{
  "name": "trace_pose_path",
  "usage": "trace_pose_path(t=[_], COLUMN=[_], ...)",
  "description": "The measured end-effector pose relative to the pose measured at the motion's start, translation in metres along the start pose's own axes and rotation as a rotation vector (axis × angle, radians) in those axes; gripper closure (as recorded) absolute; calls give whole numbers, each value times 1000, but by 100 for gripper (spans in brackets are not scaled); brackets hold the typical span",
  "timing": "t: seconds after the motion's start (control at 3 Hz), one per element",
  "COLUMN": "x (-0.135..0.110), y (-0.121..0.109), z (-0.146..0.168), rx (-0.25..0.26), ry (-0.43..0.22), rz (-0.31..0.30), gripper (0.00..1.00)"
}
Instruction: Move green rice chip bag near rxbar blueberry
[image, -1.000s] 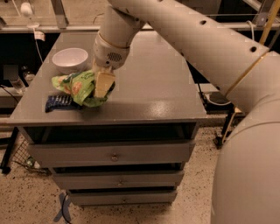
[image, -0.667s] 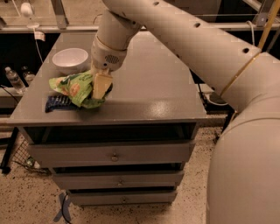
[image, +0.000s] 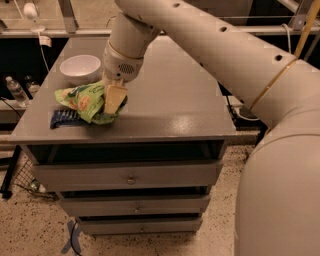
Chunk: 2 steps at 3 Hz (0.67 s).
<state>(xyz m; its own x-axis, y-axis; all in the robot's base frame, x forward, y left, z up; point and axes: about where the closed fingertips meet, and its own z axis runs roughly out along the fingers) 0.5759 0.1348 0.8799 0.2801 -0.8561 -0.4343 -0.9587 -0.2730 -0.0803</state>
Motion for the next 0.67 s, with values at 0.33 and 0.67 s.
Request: trace_pose_path(t=[0.33, 0.67], x=[-1, -2], y=[-1, -1], z=[2, 5], rx=[-1, -2], ry=[-1, -3], rz=[-1, -3], gripper=[23, 0])
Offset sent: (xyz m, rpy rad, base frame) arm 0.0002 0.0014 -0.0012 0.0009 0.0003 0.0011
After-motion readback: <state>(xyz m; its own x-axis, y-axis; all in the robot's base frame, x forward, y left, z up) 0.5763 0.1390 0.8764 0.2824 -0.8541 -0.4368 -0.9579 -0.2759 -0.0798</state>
